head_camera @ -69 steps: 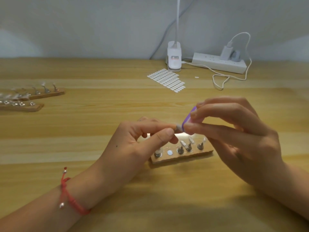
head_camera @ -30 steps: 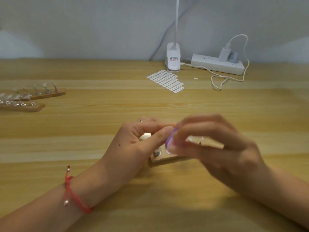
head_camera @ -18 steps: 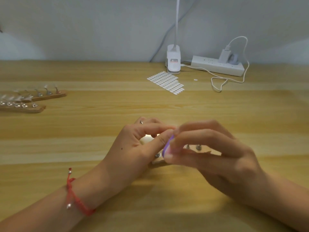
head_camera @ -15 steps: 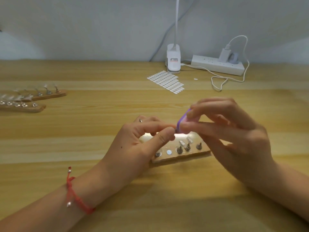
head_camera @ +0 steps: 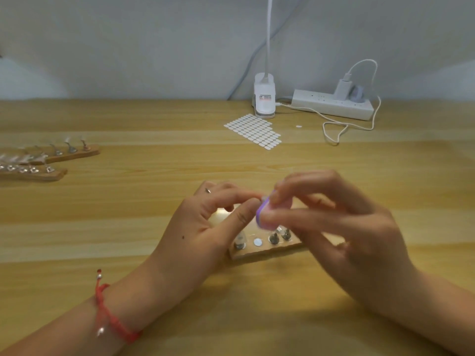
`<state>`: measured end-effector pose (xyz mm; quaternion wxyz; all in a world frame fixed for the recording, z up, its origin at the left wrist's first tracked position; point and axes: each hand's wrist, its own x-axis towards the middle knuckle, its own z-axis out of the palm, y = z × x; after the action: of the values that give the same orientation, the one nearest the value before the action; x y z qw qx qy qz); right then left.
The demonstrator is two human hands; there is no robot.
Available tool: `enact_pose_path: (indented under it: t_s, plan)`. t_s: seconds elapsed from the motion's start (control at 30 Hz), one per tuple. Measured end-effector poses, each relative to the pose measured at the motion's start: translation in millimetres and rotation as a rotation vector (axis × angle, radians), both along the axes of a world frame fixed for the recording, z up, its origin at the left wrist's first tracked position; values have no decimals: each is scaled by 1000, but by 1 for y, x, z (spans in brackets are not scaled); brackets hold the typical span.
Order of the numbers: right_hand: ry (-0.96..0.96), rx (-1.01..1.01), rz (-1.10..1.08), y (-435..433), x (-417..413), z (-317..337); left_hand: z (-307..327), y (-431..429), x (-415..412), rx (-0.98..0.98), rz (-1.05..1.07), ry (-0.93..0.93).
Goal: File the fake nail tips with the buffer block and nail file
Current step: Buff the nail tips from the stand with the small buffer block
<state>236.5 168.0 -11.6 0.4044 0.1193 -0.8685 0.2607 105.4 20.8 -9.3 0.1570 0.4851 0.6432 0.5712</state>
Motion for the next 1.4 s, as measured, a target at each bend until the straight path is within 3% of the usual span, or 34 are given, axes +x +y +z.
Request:
enact_pose_path:
  t_s: [0.27, 0.83, 1.3, 1.4]
  plan:
    - [12, 59, -15, -2, -1, 0, -3, 1, 1, 22, 10, 5]
    - [-21, -60, 11, -8, 1, -1, -4, 1, 2, 81, 175, 320]
    - [-32, -57, -23, -3, -2, -3, -5, 0, 1, 78, 176, 266]
    - [-17, -66, -168, 15, -3, 2, -5, -1, 0, 80, 180, 201]
